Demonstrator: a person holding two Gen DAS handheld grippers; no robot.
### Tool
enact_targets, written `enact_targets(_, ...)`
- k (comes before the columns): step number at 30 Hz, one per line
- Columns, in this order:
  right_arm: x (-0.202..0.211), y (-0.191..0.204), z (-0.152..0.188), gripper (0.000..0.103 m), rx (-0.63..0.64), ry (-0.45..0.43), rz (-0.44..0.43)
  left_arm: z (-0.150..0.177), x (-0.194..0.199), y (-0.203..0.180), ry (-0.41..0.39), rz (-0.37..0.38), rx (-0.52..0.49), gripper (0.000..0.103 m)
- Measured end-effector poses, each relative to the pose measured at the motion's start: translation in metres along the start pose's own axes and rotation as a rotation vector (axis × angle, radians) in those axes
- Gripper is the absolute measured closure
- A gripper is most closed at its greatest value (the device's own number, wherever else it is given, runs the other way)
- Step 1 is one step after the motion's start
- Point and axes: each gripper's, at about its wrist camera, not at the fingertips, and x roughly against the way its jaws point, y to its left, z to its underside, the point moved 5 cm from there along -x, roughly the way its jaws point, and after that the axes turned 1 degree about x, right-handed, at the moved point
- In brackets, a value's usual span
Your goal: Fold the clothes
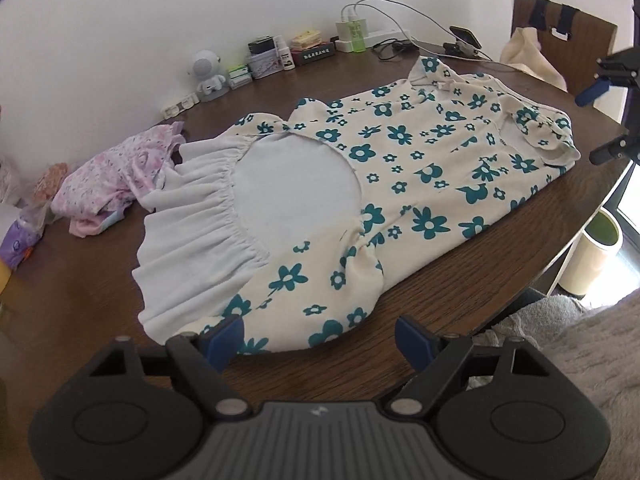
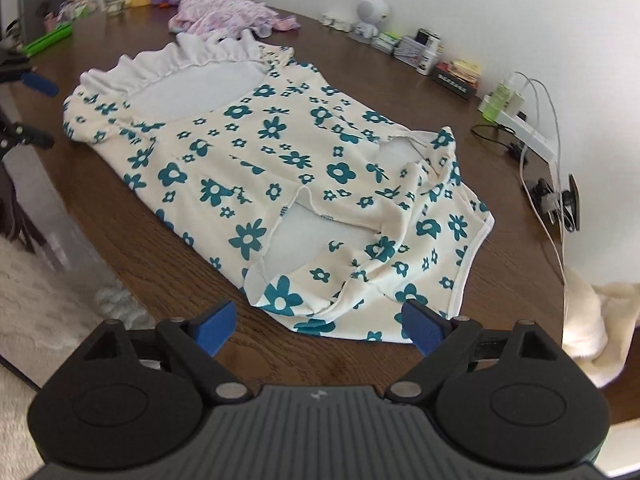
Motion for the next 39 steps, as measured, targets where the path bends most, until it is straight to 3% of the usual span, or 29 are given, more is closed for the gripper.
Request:
enact_targets(5, -0.014, 0.006, -0.011, 0.030, 0.238, 0.067, -0.052, -0.011, -0.010, -0.003, 0.029, 0.005, -0.176, 0.025)
enact_targets(10, -0.025, 0.010, -0.020, 0.048, 0.371, 0.133, -0.119, -0.019, -0.014, -0.011, 0.037, 0.046, -0.321, 0.026)
enact_targets(13, -0.029, 0.011, -0.021, 0.052, 0.411, 0.165, -0.150, -0.019, -0.020, -0.014, 0.073, 0.075, -0.362, 0.034)
enact_targets(15, -0.032, 0.013, -0.021, 0.054, 0.438, 0.183, -0.152, -0.018, -0.025, -0.015, 0.093, 0.079, -0.386, 0.045)
enact_targets(17, -0.036, 0.014, -0.021, 0.060, 0.446, 0.201, -0.157, -0.016, -0.030, -0.013, 0.116, 0.093, -0.392, 0.057)
enact_targets(19, -0.038, 0.015, -0.019, 0.064, 0.449, 0.214, -0.164, -0.014, -0.033, -0.013, 0.135, 0.114, -0.395, 0.058)
enact_targets(27, -0.040, 0.011, -0.017, 0.064, 0.417, 0.215, -0.164, -0.017, -0.040, -0.009, 0.134, 0.122, -0.421, 0.061)
enact_targets(29, -0.040, 0.011, -0.018, 0.066, 0.416, 0.214, -0.165, -0.019, -0.043, -0.008, 0.139, 0.116, -0.423, 0.081)
enact_targets(32, -0.041, 0.011, -0.018, 0.078, 0.410, 0.216, -0.166, -0.021, -0.042, -0.006, 0.129, 0.107, -0.393, 0.097)
enact_targets(34, -0.040, 0.012, -0.017, 0.091, 0.422, 0.202, -0.153, -0.023, -0.038, -0.005, 0.102, 0.093, -0.384, 0.099)
enact_targets(39, -0.033, 0.012, -0.018, 0.096, 0.456, 0.157, -0.132, -0.033, -0.028, -0.001, 0.043, 0.026, -0.396, 0.101)
